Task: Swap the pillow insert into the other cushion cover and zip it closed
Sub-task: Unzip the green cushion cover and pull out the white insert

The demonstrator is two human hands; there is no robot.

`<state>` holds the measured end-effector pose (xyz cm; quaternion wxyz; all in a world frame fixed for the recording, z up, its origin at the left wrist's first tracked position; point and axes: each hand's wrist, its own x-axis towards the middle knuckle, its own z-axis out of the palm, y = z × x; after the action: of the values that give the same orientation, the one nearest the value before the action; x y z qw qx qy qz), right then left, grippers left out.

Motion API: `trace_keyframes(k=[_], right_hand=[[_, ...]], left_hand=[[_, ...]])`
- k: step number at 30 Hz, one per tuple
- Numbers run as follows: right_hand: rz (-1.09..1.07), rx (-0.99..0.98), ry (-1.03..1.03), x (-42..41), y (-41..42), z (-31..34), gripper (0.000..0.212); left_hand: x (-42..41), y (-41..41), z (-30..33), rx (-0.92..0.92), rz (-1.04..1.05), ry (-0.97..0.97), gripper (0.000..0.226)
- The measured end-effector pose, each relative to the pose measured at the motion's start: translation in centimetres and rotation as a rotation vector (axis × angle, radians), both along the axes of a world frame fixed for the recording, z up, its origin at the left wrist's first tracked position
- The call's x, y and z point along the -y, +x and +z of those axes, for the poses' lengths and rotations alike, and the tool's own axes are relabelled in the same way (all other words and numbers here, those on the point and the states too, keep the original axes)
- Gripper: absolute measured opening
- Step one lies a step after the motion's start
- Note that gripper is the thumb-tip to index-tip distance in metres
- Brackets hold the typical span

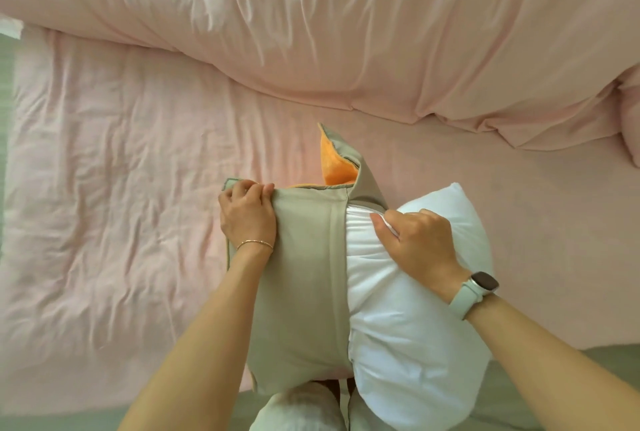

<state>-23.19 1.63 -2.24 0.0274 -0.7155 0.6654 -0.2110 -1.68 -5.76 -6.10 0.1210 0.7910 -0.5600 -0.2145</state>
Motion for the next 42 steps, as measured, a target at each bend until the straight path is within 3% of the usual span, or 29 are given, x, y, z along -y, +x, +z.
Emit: trace_keyframes(k=[3, 6, 12, 16, 19, 22, 25, 27, 31, 42], right_hand=[[-0.015, 0.001, -0.088, -0.7, -1.2, 1.3, 0.055], [-0.059, -0.057, -0.098, -2.0, -3.3, 1.2, 0.051], [-0.321, -0.187, 0.439, 0.2, -4.8, -0.2, 0.025], [-0.084, -0.074, 0.314, 2.4, -0.5, -1.4, 0.043], [-0.017, -0.05, 0.411, 3.5, 2.1, -3.0, 0.048], [-0.076, -0.14, 0.561, 3.9, 2.7, -4.2, 0.037], [-0.023, -0.092, 0.367, 3.0, 2.5, -4.1, 0.045], [0.0, -0.069, 0.232, 2.4, 2.1, -3.2, 0.046], [-0.034, -0.088, 0.076, 0.7, 0.8, -1.2, 0.038], [-0.286, -0.079, -0.082, -1.3, -3.7, 2.5, 0.039]], left_hand=[[0.1, 0.1, 0.1, 0.044, 0.005, -0.076, 0.031], [0.4, 1.7, 0.3, 0.062, 0.077, -0.036, 0.033], [0.2, 0.3, 1.4, -0.1, 0.077, -0.026, 0.029], [-1.1, -1.1, 2.2, -0.215, 0.026, -0.083, 0.038], [-2.5, -2.2, 2.7, -0.074, -0.022, 0.078, 0.057], [-2.7, -3.5, 2.2, 0.096, -0.142, 0.189, 0.055], [-3.0, -3.3, 1.1, 0.101, -0.19, 0.171, 0.042], [-3.4, -2.9, 1.1, 0.046, -0.176, 0.092, 0.046], [-2.8, -2.1, 2.4, -0.107, -0.034, 0.137, 0.038], [-1.8, -0.9, 3.0, -0.162, 0.139, 0.137, 0.036]])
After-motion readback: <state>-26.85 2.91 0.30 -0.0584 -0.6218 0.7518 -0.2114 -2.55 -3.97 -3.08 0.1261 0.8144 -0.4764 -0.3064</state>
